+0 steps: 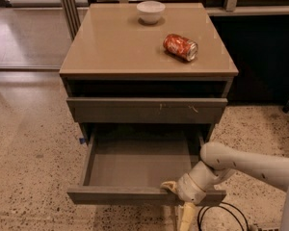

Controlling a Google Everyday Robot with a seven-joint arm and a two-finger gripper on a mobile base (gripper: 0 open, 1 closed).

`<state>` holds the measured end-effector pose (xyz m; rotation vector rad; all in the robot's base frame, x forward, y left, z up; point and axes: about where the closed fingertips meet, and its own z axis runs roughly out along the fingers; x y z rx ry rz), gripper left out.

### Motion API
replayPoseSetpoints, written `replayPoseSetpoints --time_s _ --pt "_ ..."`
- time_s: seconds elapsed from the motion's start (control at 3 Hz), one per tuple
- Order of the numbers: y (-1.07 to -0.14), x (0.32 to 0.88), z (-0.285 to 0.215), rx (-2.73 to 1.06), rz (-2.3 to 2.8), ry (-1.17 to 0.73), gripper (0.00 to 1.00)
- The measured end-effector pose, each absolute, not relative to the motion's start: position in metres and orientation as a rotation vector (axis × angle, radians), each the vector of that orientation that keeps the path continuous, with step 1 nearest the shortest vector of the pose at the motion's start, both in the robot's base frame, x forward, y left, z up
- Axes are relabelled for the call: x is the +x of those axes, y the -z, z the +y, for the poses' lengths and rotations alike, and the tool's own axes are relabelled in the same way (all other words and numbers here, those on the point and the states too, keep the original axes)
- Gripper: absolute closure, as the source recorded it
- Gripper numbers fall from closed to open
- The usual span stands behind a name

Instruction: Open top drawer

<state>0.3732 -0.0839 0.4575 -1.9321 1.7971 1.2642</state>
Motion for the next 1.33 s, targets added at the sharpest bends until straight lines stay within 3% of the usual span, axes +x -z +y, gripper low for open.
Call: replayPoseSetpoints --time_s 1.33 --pt "-0.477 0.314 -0.095 -1.902 1.856 -1.379 0.0"
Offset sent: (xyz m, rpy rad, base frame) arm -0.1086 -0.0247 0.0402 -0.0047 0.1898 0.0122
